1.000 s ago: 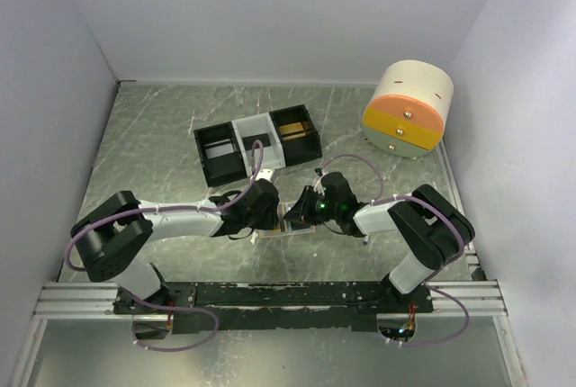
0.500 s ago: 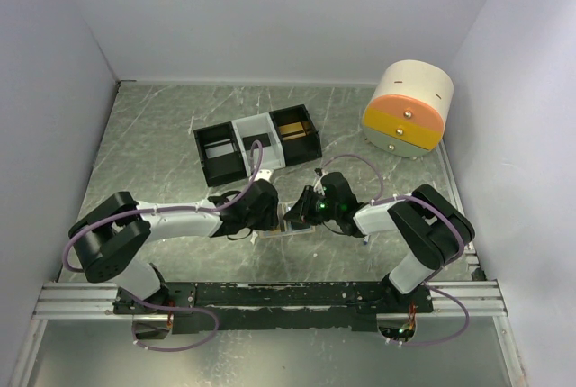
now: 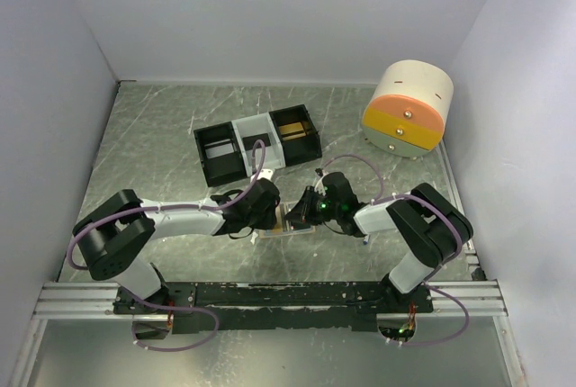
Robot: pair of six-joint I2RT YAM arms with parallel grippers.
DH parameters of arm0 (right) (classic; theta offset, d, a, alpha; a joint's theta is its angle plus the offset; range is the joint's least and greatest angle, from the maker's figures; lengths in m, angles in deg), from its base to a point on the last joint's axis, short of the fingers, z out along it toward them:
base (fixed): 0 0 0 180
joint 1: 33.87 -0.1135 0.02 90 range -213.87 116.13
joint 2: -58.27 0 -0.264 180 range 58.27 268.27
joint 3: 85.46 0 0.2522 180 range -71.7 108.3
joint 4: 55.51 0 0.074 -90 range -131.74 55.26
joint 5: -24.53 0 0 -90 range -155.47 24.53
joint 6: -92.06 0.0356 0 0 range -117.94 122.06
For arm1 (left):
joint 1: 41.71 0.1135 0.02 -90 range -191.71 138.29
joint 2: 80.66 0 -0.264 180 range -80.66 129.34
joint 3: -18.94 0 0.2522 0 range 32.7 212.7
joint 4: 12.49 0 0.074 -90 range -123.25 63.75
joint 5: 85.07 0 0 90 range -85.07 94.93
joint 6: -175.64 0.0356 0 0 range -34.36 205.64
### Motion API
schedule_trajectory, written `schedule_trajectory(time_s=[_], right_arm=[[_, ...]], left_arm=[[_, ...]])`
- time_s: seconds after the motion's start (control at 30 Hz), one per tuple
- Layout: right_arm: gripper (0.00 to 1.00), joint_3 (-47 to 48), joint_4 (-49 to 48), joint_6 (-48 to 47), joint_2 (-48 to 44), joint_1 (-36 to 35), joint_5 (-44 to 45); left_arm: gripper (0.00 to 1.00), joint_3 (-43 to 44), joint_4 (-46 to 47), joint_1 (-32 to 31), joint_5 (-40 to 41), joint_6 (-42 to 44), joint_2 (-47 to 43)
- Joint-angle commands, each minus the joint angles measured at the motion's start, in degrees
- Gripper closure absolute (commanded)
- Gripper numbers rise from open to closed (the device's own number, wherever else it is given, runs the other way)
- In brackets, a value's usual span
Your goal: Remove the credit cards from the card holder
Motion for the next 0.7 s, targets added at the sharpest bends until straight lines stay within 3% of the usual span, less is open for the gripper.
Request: schedule_trajectory(time_s=[0.0, 0.17, 0.67], right_arm=[[0.91, -0.2, 1.77, -0.05, 0.68, -0.29, -0.82], [1.0, 0.62, 4.82, -1.12, -0.64, -0.24, 1.35], [1.0, -0.14, 8.42, -2.39, -4.37, 1.76, 2.74]], left_arm=[[0.63, -1.97, -3.37, -0.37, -0.89, -0.18, 2.0], [0.63, -2.71, -4.41, -0.37, 0.47, -0.14, 0.53], [0.64, -1.75, -5.38, -0.39, 1.4, 1.17, 1.63]])
